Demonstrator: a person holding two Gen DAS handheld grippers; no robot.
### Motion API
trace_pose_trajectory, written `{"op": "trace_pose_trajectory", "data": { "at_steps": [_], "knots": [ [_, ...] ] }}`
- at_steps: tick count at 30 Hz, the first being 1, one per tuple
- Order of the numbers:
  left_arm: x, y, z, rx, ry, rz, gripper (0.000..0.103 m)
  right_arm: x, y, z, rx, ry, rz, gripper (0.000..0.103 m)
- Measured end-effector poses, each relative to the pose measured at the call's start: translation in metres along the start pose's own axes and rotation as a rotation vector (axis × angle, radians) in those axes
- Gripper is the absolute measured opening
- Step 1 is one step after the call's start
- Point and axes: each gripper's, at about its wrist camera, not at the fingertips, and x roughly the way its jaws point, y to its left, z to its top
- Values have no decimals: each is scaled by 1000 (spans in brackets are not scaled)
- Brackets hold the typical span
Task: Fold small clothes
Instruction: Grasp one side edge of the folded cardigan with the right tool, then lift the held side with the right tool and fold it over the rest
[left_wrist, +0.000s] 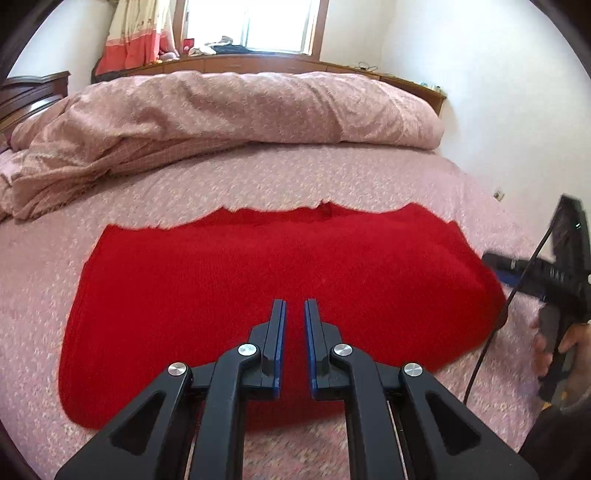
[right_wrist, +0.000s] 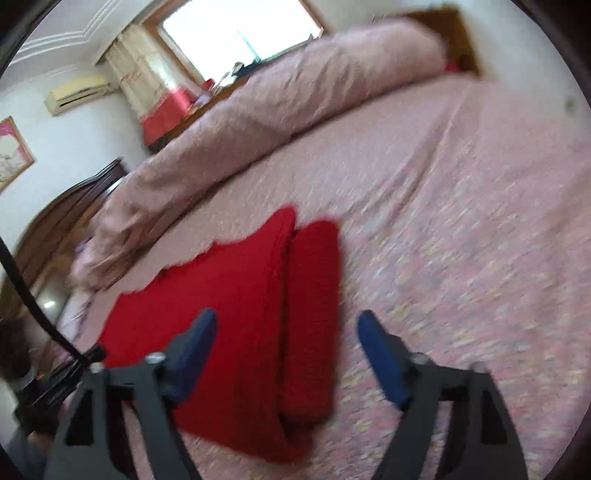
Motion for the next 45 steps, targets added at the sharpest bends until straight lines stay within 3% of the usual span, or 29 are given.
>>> {"op": "trace_pose_trajectory", "data": {
  "at_steps": [4, 6, 8, 11, 15, 19, 21, 23, 26, 31, 34, 37, 43, 45],
  "knots": [
    [14, -14, 15, 26, 20, -11, 4, 24, -8, 1, 83, 143, 92, 95],
    [23, -17, 18, -3, 42, -32, 4, 28, -4, 3, 97, 193, 151, 97],
    [29, -16, 15, -30, 60, -62, 4, 34, -3, 5, 101, 243, 156, 97],
    [37, -18, 4, -9, 95, -54, 4, 33, -11, 9, 130, 223, 171, 97],
    [37, -19, 1, -3, 90, -55, 4, 39, -34, 18, 236, 167, 280, 98],
    [35, -16, 1, -17, 91, -69, 4, 39, -36, 22, 250, 199, 397, 97],
    [34, -15, 1, -20, 89, -74, 4, 40, -29, 16, 245, 260, 459, 97],
    [34, -14, 3, -36, 92, -83, 4, 43, -19, 13, 205, 281, 428, 94],
    [36, -10, 6, -73, 92, -110, 4, 44, -25, 11, 229, 258, 369, 79],
    [37, -8, 14, -95, 83, -150, 0, 46, -35, 12, 250, 220, 281, 42],
    [40, -5, 16, -133, 89, -178, 0, 47, -37, 11, 248, 212, 275, 38],
    [70, -5, 4, -148, 207, -153, 0, 50, -37, 10, 264, 209, 277, 33],
    [50, -19, 10, -86, 139, -71, 0, 55, -31, 8, 261, 199, 258, 29],
    [43, -19, 14, -71, 106, 6, 0, 57, -28, 8, 257, 197, 250, 29]
  ]
}}
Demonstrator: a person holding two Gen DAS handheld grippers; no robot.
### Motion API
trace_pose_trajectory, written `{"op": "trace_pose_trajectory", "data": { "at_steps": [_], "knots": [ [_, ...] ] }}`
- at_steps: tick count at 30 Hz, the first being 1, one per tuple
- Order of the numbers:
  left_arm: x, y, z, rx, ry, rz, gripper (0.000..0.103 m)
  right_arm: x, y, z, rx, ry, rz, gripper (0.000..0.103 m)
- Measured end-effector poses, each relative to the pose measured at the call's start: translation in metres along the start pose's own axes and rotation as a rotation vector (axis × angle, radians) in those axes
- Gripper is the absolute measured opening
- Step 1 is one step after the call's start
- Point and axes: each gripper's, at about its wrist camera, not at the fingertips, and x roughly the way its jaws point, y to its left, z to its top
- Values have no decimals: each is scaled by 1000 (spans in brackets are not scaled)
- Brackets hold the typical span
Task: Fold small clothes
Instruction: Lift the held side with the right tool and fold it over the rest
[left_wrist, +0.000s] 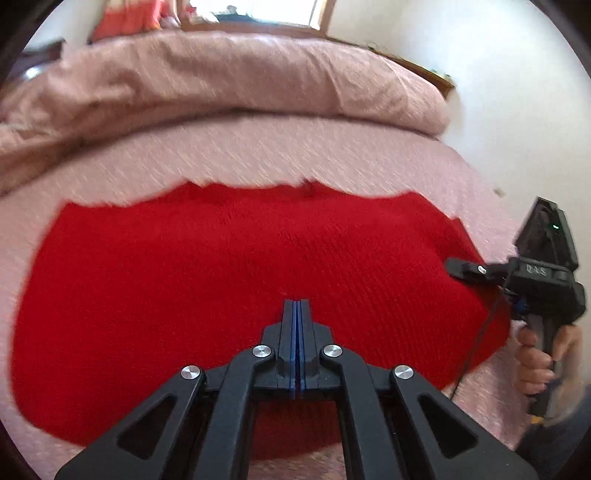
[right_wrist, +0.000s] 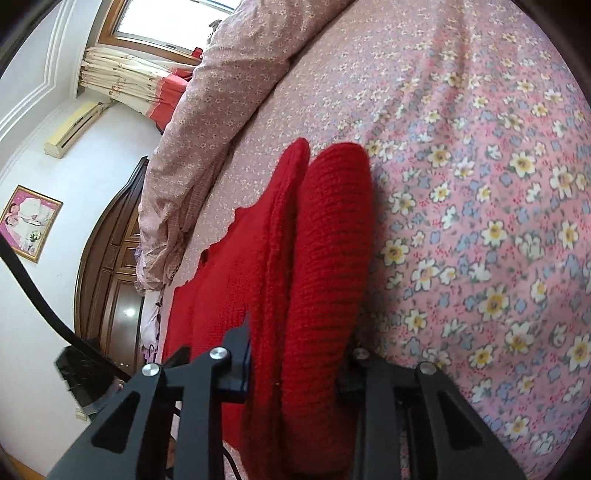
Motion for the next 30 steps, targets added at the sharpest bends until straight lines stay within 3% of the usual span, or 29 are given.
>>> {"op": "trace_pose_trajectory", "data": {
  "at_steps": [3, 8, 12, 18, 22, 26, 30],
  "knots": [
    [15, 9, -3, -17, 50, 11, 0, 5, 4, 0, -8, 1, -8, 29],
    [14, 12, -5, 4, 28, 8, 0, 7, 6, 0, -11, -2, -17, 29],
    [10, 9, -2, -17, 36, -37, 0, 9, 8, 1, -9, -4, -25, 29],
    [21, 9, -6, 0, 61, -30, 0, 11, 10, 2, -21, -6, -38, 28],
    [21, 6, -7, 6, 55, -17, 0, 9, 14, 2, -14, 4, -40, 23],
    [21, 6, -8, 14, 49, -18, 0, -4, 46, 6, -65, -19, -46, 21],
    [20, 17, -6, -22, 59, -80, 0, -6, 98, 11, -138, -10, -163, 20]
  ]
}}
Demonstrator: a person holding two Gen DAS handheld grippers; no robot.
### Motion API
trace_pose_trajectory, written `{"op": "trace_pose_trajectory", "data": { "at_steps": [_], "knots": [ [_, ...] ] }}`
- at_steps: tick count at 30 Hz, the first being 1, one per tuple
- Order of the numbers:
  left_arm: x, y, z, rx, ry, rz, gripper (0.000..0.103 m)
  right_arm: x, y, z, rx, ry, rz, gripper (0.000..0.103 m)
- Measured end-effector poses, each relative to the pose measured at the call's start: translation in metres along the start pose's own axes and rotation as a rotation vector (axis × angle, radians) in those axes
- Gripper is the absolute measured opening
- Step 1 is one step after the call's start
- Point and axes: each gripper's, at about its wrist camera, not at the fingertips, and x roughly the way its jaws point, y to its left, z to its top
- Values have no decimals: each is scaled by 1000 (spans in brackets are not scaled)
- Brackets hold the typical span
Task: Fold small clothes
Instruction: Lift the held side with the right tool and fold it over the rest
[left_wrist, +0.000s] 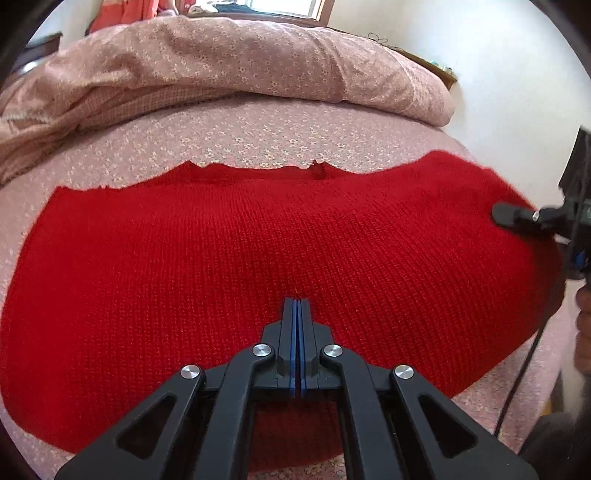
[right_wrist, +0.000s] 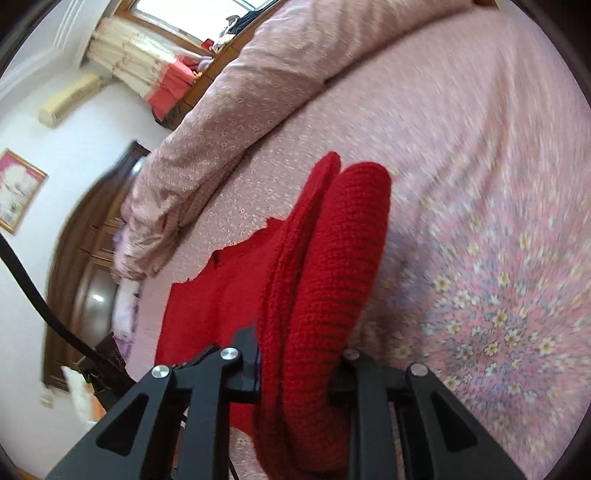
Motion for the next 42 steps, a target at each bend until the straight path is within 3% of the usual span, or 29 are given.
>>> {"op": "trace_pose_trajectory", "data": {
  "at_steps": [7, 14, 21, 26, 30, 34, 38, 42],
  "knots": [
    [-28, 27, 4, -106, 6, -141, 0, -10, 102, 13, -166, 29, -220, 20],
    [-97, 65, -13, -65, -137, -118, 0, -2, 166, 7, -244, 46, -375, 20],
    [-120, 117, -18, -129, -143, -61, 0, 17, 206, 6, -311, 78, -519, 20],
    [-132, 123, -11, -114, -158, -35, 0, 28, 232, 4, -348, 82, -579, 20],
    [-138, 127, -22, -15, -139, 15, 0, 42, 248, 3, -360, 92, -611, 20],
    [-143, 162, -50, -108, -84, -73, 0, 62, 267, 2, -394, 88, -632, 20],
    [-142, 193, -62, -149, -85, -7, 0, 78, 285, -2, -405, 81, -649, 20],
    [-134, 230, -65, -281, -58, -10, 0, 98, 310, -12, -429, 83, -642, 20]
  ]
}}
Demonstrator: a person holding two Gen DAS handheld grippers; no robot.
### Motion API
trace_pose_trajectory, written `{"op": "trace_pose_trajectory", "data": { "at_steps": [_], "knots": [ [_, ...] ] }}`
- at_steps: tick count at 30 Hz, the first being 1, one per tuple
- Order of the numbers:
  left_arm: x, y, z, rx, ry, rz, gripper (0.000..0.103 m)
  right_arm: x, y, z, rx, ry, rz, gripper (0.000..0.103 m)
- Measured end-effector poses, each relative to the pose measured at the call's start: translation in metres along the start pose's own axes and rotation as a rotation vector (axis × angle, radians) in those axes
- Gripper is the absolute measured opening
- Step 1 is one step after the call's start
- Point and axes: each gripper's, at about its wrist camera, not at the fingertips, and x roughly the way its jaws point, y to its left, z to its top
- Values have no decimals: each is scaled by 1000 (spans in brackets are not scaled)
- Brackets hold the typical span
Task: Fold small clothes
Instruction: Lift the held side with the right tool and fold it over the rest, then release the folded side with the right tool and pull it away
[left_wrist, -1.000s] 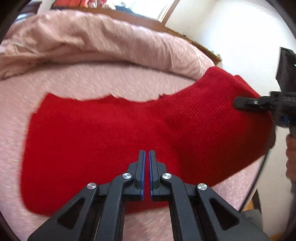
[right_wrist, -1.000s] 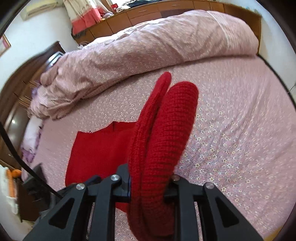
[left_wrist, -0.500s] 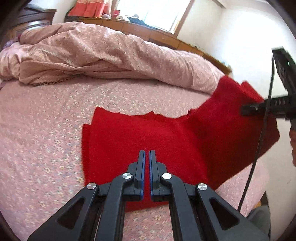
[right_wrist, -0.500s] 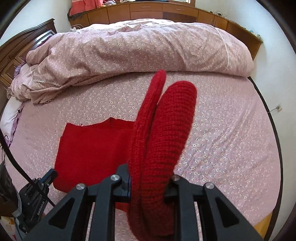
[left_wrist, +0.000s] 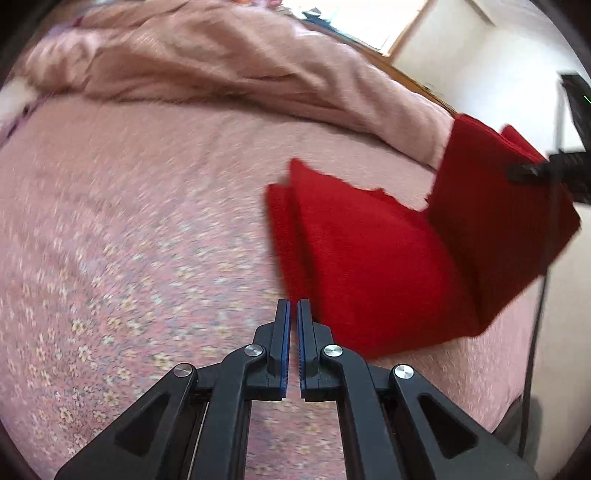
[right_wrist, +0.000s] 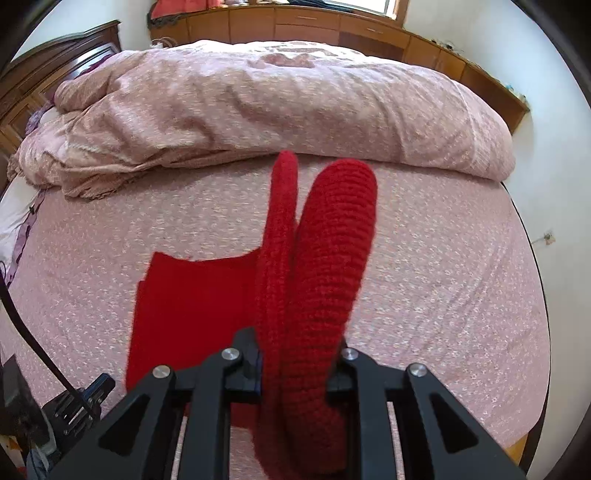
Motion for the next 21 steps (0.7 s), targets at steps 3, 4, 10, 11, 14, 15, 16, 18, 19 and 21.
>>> {"op": "trace_pose_trajectory", "data": {
  "at_steps": [3, 4, 10, 11, 14, 15, 16, 18, 19, 21],
  "knots": [
    [1, 12, 2, -23, -15, 47, 0, 2, 25, 2, -2, -9, 16, 20],
    [1, 15, 1, -25, -14, 54, 0, 3, 34, 2, 2, -10, 26, 20],
    [-3, 21, -4, -29, -2, 48, 0, 23, 89, 0, 68, -30, 101, 19],
    [-4, 22, -5, -34, 4, 38, 0, 30, 100, -3, 72, -23, 127, 19],
    [-8, 23, -6, -36, 2, 34, 0, 53, 125, -20, 54, -8, 161, 20],
    [-9, 23, -5, -35, 0, 36, 0, 61, 133, -27, 36, -5, 159, 20],
    [-8, 23, -4, -35, 0, 37, 0, 68, 140, -33, 13, 1, 159, 21],
    [-7, 25, -2, -46, 1, 36, 0, 81, 149, -41, -16, 38, 196, 29],
    [-7, 23, 0, -49, 4, 35, 0, 87, 151, -42, -27, 73, 251, 32],
    [-8, 25, 2, -53, 4, 26, 0, 84, 149, -40, -27, 72, 384, 34]
  ]
}}
